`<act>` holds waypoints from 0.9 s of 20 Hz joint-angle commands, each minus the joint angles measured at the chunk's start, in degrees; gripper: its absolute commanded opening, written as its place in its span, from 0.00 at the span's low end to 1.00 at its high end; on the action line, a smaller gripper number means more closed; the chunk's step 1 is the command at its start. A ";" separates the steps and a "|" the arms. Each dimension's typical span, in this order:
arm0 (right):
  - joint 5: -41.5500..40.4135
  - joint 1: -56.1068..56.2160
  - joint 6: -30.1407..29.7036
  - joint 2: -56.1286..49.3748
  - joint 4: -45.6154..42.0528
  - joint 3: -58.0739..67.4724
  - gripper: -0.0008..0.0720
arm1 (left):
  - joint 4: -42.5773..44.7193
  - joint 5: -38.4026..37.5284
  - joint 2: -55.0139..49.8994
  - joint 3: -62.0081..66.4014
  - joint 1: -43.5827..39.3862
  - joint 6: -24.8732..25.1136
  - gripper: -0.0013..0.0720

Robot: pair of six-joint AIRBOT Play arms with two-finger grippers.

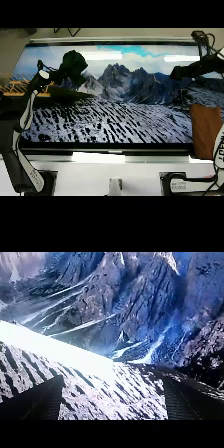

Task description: Fold the shirts.

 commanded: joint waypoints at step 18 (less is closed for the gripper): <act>7.19 -0.07 -9.97 29.07 0.02 7.69 0.91 | 11.63 -24.39 54.21 -14.47 -37.38 22.60 0.06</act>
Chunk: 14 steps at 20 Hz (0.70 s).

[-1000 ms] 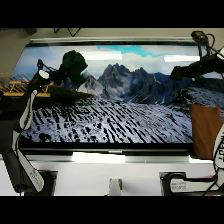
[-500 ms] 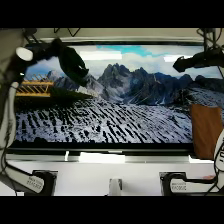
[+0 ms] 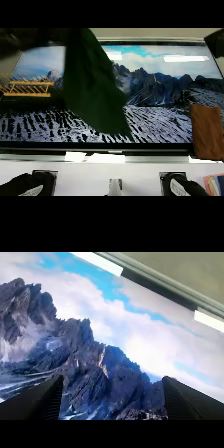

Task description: Fold the shirts.

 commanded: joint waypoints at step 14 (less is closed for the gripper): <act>19.28 0.17 1.01 2.21 0.15 -31.74 0.91 | -5.88 -26.34 -10.99 -20.20 10.19 -8.48 0.84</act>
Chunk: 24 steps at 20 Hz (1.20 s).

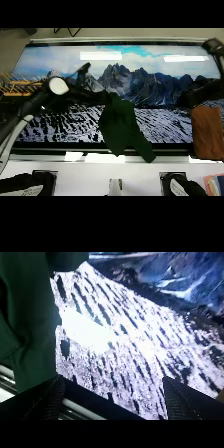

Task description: Fold the shirts.

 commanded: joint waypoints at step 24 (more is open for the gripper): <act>-20.13 0.04 -10.88 -0.57 12.04 -54.97 0.96 | -20.76 17.14 -6.25 -28.15 3.02 4.57 0.06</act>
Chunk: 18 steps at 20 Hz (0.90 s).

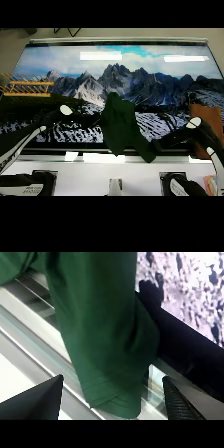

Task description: Fold the shirts.

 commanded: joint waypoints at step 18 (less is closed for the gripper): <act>-13.53 13.90 13.51 8.76 -32.15 42.40 0.05 | -0.44 9.35 33.18 18.45 18.45 13.66 0.06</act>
